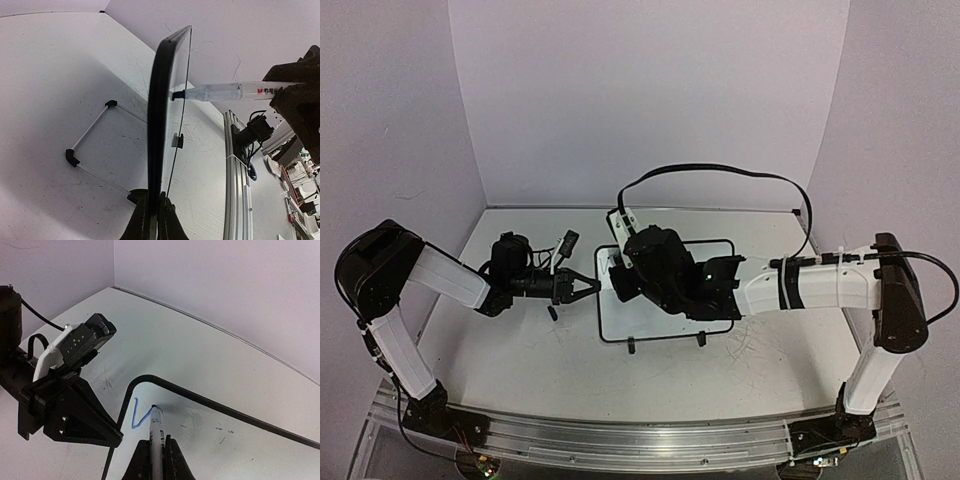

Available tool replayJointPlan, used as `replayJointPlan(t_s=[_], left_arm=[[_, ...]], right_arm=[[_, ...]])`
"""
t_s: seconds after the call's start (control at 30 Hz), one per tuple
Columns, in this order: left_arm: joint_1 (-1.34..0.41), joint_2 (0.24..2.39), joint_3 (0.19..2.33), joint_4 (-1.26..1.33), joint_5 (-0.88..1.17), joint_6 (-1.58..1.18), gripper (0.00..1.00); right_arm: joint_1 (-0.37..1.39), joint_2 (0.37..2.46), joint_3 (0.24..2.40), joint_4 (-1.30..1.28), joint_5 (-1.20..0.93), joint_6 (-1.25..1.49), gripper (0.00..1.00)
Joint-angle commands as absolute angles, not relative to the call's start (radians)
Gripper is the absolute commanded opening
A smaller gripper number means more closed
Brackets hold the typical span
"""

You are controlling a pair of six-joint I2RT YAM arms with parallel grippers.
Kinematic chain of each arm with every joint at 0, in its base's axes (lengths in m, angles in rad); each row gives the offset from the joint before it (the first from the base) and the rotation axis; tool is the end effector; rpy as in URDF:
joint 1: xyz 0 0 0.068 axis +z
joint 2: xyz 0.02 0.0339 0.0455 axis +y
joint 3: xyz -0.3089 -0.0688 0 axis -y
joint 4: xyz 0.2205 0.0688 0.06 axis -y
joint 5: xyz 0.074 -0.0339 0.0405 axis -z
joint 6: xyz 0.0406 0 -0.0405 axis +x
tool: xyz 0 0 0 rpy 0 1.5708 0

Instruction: Write a sentence on the whiteboard

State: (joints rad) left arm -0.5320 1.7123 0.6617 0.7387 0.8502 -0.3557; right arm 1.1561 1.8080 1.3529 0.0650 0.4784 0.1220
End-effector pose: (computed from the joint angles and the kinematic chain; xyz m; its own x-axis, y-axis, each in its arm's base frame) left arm 0.2613 -0.1892 0.2269 -0.5791 0.0742 -0.8119 0.7994 0.2472 -0.5476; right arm 0.1858 0.3758 0.3289 -0.2301 -0.2545 -0.9393 -0.6175 0.7842 -0.0612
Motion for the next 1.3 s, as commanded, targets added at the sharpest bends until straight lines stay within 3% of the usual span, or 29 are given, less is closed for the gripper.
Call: replayJointPlan(t_s=[0.0,1.27], left_arm=[[-0.551,1.67,0.676,0.733,0.893,-0.341,0.0],[-0.551,1.67,0.676,0.726,0.897,-0.341,0.0]], right_arm=[[1.14,1.792,1.356,0.065,0.484,0.138,0.0],[1.158,1.752,1.258,0.035,0.47,0.241,0.0]])
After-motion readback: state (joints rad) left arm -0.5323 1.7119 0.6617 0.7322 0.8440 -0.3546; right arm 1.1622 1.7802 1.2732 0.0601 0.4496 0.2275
